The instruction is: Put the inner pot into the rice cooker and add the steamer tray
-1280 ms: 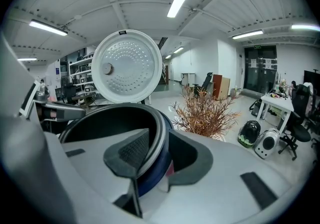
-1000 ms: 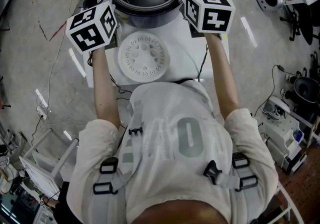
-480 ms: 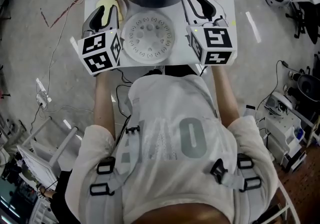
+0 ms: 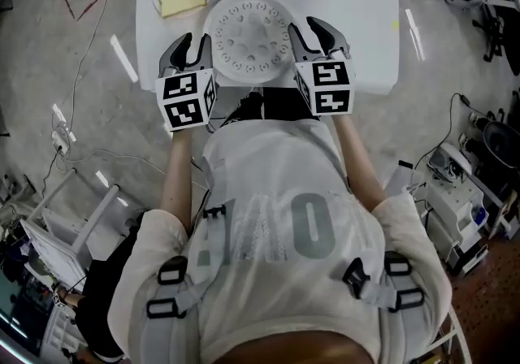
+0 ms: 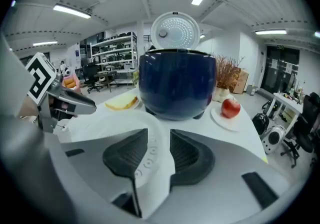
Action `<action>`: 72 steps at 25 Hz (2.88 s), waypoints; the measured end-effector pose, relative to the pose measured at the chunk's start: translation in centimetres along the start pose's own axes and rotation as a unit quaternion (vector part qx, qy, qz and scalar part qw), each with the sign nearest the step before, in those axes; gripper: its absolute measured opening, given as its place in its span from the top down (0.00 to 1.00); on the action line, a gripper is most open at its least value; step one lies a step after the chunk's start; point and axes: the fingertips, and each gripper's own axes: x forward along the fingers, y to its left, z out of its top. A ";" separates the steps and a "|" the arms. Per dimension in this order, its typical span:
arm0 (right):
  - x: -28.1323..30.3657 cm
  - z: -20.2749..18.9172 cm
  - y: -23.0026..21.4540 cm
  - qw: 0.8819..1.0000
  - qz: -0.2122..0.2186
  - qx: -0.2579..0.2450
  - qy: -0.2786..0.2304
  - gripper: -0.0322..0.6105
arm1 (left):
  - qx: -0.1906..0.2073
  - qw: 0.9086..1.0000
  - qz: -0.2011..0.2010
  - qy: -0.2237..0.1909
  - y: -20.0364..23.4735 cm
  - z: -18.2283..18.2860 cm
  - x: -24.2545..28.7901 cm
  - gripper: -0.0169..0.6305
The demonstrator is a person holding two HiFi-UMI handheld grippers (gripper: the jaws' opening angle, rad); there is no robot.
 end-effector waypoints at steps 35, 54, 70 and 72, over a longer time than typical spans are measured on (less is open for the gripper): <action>2.5 -4.6 0.3 0.997 0.009 0.030 0.066 0.76 | -0.092 0.994 -0.039 0.045 -0.6 -3.3 1.1 0.83; 4.0 13.2 12.1 0.986 0.126 -0.092 -0.065 0.77 | -0.126 0.979 0.129 -0.093 12.3 4.4 -11.3 0.84; -1.7 31.7 3.1 0.970 0.041 -0.103 -0.218 0.77 | -0.024 0.956 0.126 -0.266 10.1 27.0 -14.1 0.85; -2.2 32.2 0.5 0.970 0.020 -0.091 -0.224 0.77 | -0.005 0.956 0.111 -0.272 8.6 29.3 -12.8 0.85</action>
